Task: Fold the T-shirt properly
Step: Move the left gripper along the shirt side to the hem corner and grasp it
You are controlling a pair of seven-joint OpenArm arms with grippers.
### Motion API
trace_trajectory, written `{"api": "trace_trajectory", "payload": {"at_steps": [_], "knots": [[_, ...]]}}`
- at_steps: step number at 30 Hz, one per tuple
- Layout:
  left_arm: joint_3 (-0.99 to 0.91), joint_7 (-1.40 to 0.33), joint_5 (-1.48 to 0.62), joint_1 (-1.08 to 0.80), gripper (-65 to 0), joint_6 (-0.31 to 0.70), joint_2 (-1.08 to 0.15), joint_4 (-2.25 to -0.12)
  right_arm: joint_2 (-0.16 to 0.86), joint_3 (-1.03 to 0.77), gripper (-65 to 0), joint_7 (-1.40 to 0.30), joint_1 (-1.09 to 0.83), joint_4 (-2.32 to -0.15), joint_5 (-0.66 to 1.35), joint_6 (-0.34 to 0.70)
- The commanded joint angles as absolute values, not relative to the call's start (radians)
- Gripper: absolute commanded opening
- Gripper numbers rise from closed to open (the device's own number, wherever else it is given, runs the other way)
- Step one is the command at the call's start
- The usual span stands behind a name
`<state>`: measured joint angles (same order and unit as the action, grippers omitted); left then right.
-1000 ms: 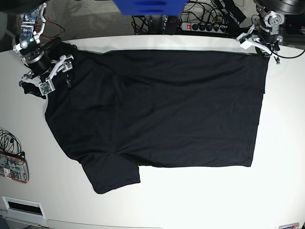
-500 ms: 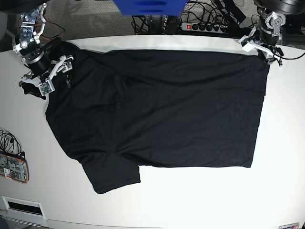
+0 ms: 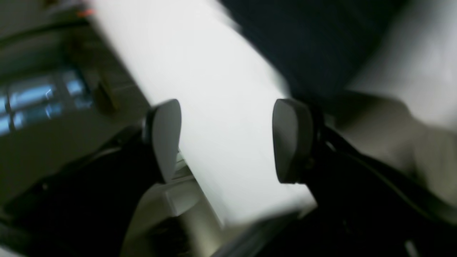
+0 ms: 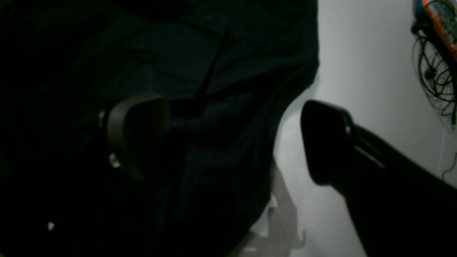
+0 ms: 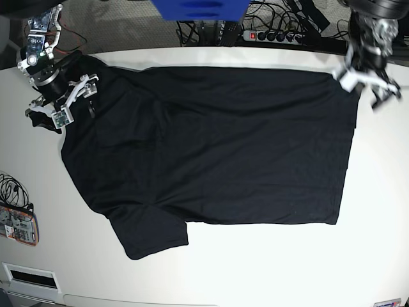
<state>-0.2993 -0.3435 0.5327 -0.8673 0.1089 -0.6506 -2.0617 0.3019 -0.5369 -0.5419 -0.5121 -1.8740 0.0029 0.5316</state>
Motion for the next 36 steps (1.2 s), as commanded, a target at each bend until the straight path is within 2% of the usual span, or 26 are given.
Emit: {"api": "trace_trajectory", "payload": {"at_steps": [1, 3, 6, 10, 14, 21, 25, 30, 33, 36], "knots": [[-0.325, -0.352, 0.484, -0.829, -26.5, 0.104, -0.664, -2.072, 0.317, -0.544, -8.2, -0.524, -0.509, -1.893, 0.013, 0.529], [-0.337, -0.371, 0.372, -0.71, -26.5, 0.108, -0.661, -2.071, 0.315, -0.542, -8.2, -0.526, -0.509, -1.893, 0.013, 0.529], [-0.331, -0.519, 0.196, -0.515, -26.5, 0.117, -0.641, -2.063, 0.315, -0.541, -8.2, -0.576, -0.509, -1.893, 0.013, 0.529], [-0.248, -0.7, 0.035, -0.197, -26.5, 0.22, -0.638, -1.98, 0.314, -0.529, -8.2, -0.602, -0.503, -1.894, 0.015, 0.529], [-0.145, -0.748, 0.018, 0.025, -26.5, 0.266, -0.638, -1.821, 0.314, -0.507, -8.2, -0.611, -0.503, -1.905, 0.015, 0.529], [0.001, -0.74, 0.005, 0.292, -26.5, 0.265, -0.608, -1.498, 0.314, -0.506, -8.2, -0.611, -0.503, -1.906, 0.015, 0.529], [-0.045, -0.644, 0.005, 0.398, -26.5, 0.262, -0.533, -1.294, 0.314, -0.506, -8.2, -0.611, -0.503, -1.906, 0.015, 0.529], [-0.117, -0.455, 0.005, 0.516, -26.5, 0.251, -0.47, -0.943, 0.314, -0.506, -8.2, -0.611, -0.503, -1.906, 0.015, 0.529], [-0.133, -0.315, 0.015, 0.555, -26.5, 0.173, -0.47, -0.74, 0.314, -0.506, -8.2, -0.611, -0.503, -1.906, 0.015, 0.529], [-0.101, -0.177, 0.016, 0.604, -26.5, 0.153, -0.473, -0.555, 0.314, -0.506, -8.2, -0.61, -0.507, -1.906, 0.015, 0.529]]}}
